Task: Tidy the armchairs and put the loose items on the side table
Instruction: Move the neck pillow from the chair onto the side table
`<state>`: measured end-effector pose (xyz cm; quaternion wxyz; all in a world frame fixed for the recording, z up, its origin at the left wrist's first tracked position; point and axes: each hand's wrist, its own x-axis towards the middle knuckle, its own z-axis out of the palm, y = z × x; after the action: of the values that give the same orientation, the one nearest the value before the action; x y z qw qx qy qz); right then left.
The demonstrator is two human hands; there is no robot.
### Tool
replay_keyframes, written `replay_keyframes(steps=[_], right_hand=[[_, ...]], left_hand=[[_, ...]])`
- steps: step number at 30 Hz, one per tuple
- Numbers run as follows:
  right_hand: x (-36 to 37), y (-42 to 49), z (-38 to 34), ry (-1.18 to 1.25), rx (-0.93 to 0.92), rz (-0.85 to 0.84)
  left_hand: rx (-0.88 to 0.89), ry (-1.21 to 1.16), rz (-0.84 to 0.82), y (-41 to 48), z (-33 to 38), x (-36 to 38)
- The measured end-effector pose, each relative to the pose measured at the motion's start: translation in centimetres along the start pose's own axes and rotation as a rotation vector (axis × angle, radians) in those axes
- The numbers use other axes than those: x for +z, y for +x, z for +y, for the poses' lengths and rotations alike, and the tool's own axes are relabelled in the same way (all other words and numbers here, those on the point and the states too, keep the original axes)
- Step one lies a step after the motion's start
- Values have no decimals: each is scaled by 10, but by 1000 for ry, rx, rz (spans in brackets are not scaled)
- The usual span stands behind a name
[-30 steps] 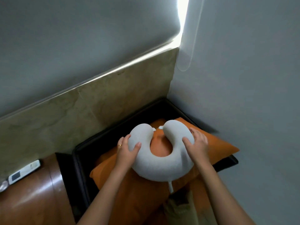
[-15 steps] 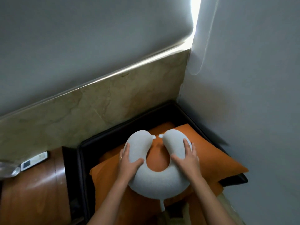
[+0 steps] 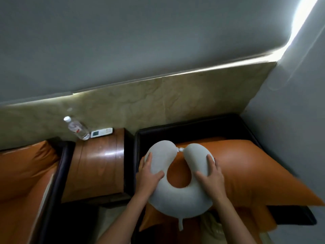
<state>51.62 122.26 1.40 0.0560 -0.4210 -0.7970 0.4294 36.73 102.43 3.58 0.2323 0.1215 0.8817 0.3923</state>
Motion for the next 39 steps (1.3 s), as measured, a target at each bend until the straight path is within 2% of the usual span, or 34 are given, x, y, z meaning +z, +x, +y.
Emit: replay_keyframes(steps=[8,15,20,26,32,39], right_hand=[[111,-97,-57,-124,-116,-27],[171,-135,-87,-200,-117,-44],[190,-116,-111,-169,-171,-84],[237,-77,-140,-47,-262,-189],[302,-57,-166,-62,-204,-220],[403,-13,-202,-158,-127,-273]], left_hand=[[-14,-117,66,-58,-118,-108],[-49,-187,72,-71,-191,-154],[-66,-208,110,-55,-199,-176],[-107,-108,191,-24,-217,-215],[-144,-99,156,22,-255,-250],[-174,-89,125,103,-334,-287]])
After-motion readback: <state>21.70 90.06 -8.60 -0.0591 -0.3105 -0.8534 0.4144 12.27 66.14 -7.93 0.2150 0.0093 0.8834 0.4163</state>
